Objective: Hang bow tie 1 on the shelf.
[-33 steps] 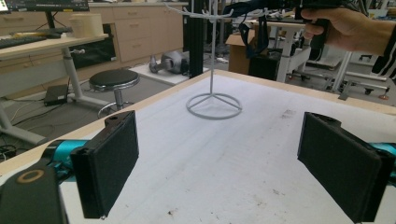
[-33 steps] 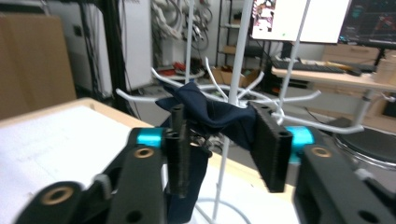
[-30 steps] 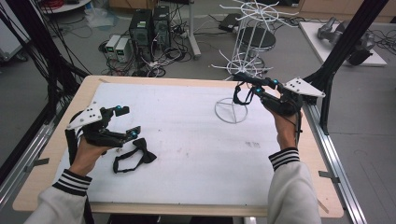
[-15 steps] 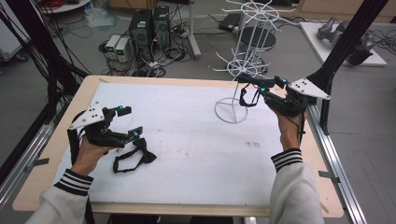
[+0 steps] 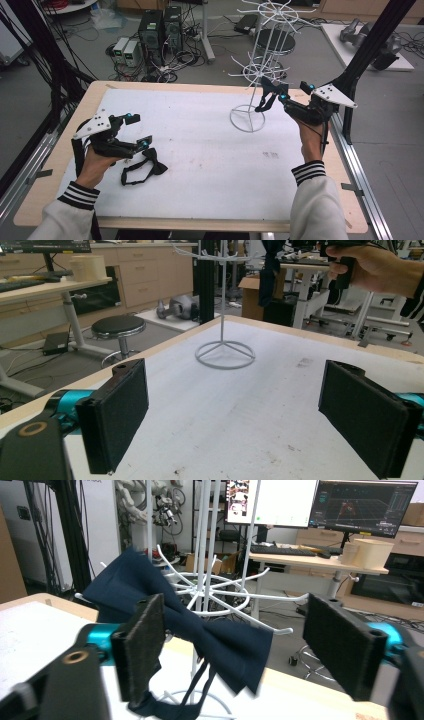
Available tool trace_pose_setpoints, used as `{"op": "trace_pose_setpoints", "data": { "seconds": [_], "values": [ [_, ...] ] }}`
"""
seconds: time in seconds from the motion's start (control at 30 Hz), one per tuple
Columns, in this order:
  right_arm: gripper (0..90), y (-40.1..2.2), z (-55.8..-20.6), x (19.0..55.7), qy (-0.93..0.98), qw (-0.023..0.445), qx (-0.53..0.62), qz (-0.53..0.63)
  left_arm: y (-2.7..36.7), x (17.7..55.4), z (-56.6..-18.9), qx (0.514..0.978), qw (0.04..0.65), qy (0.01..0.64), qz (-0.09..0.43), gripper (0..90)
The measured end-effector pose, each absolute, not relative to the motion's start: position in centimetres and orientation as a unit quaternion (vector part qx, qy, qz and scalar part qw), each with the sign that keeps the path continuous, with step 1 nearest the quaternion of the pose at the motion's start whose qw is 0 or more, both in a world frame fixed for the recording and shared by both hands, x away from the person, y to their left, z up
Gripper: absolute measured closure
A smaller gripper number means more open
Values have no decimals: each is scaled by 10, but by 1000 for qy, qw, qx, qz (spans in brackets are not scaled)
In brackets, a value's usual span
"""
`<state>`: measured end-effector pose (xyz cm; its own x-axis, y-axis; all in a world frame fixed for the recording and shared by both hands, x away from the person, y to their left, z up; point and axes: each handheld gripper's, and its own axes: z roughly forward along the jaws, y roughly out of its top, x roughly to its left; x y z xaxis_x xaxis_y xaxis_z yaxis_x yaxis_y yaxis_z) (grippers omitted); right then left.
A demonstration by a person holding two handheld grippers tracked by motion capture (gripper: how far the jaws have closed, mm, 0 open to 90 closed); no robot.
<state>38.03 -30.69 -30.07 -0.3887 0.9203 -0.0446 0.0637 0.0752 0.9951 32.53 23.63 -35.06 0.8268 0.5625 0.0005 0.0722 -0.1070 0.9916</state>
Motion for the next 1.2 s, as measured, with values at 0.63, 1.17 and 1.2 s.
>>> {"op": "trace_pose_setpoints", "data": {
  "seconds": [0.63, 1.17, 1.2],
  "values": [
    [132, -294, -299, 343, 616, 405, 353, 577, 244, 320, -351, 706, 637, 229, 208, 130],
    [97, -285, -327, 305, 613, 392, 347, 592, 260, 307, -350, 692, 636, 243, 240, 130],
    [97, -283, -330, 303, 615, 390, 346, 592, 262, 306, -351, 689, 638, 243, 242, 130]
  ]
}}
